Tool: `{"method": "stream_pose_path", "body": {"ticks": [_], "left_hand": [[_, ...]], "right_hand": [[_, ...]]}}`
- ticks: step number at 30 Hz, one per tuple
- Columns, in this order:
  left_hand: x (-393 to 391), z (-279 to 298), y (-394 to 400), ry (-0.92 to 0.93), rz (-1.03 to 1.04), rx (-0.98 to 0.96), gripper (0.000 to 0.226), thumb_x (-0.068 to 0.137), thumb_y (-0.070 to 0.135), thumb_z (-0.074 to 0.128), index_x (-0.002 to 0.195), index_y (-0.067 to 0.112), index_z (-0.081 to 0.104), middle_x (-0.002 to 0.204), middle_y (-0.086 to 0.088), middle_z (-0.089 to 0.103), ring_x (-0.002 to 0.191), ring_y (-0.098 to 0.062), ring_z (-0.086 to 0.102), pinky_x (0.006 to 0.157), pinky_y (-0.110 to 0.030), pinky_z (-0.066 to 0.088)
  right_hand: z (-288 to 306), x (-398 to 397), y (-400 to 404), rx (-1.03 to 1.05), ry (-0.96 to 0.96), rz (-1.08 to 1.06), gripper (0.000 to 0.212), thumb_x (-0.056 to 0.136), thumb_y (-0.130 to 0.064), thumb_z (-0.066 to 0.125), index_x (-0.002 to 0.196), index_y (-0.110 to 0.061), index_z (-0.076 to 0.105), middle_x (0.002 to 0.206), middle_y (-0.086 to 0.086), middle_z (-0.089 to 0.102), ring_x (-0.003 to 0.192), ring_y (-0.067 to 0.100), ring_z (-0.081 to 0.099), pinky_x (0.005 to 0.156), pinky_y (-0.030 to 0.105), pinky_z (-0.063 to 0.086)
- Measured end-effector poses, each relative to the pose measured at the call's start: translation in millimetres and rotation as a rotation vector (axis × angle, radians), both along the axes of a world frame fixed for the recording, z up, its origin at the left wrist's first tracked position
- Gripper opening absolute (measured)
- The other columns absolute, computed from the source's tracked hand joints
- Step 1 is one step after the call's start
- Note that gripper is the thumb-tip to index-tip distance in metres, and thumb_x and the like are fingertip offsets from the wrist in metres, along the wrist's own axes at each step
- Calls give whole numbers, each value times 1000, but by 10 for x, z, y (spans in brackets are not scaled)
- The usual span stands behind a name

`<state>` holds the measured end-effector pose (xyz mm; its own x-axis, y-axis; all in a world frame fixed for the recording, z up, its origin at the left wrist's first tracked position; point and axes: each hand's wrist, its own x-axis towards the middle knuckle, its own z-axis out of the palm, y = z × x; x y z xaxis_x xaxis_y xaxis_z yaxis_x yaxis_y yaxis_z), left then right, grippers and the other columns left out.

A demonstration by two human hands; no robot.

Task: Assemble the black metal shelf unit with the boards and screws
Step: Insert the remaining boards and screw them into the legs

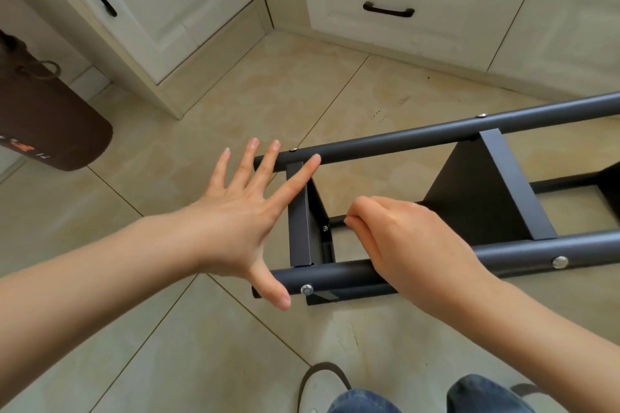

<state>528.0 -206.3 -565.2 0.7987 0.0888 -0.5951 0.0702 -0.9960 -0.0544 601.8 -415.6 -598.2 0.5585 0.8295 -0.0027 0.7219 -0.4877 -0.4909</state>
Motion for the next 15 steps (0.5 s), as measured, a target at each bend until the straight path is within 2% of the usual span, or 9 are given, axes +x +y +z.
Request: {"method": "stream_pose_path", "body": {"ticks": [4,7,10,13,15], "left_hand": [[144,4,21,19,-73,14,161,29,95,66,129,51,-51,154,-24,-41,131,-34,-54,113,-59,-27],[184,-5,46,59,-40,-100,161,32,88,76,131,57,-47,152,-16,-44,136,-33,-51,118,-55,-20],[177,-33,79,36,-6,-214,156,35,79,83,133,65,-37,148,4,-46,138,-13,-42,120,-46,-13],[144,-50,106,2,-4,-269,152,40,72,87,133,69,-34,143,18,-47,119,9,-46,113,-38,-7],[124,-50,121,-6,16,-293,151,42,70,88,131,71,-34,140,24,-50,107,15,-55,112,-38,-6]], "right_hand": [[8,19,16,-34,29,27,29,104,-34,33,110,-17,55,94,-3,60,81,17,60,76,34,52],[16,37,20,-73,75,36,26,105,-34,32,110,-20,54,95,-6,58,83,13,58,78,29,50],[11,64,32,-98,143,53,23,105,-34,35,110,-23,54,93,-10,55,83,8,56,77,23,48],[-19,114,37,-90,247,58,17,103,-32,43,114,-26,54,89,-11,61,80,7,60,77,27,53],[-38,172,41,-77,347,40,11,99,-34,52,109,-32,52,81,-10,64,77,5,62,74,28,55]]}}
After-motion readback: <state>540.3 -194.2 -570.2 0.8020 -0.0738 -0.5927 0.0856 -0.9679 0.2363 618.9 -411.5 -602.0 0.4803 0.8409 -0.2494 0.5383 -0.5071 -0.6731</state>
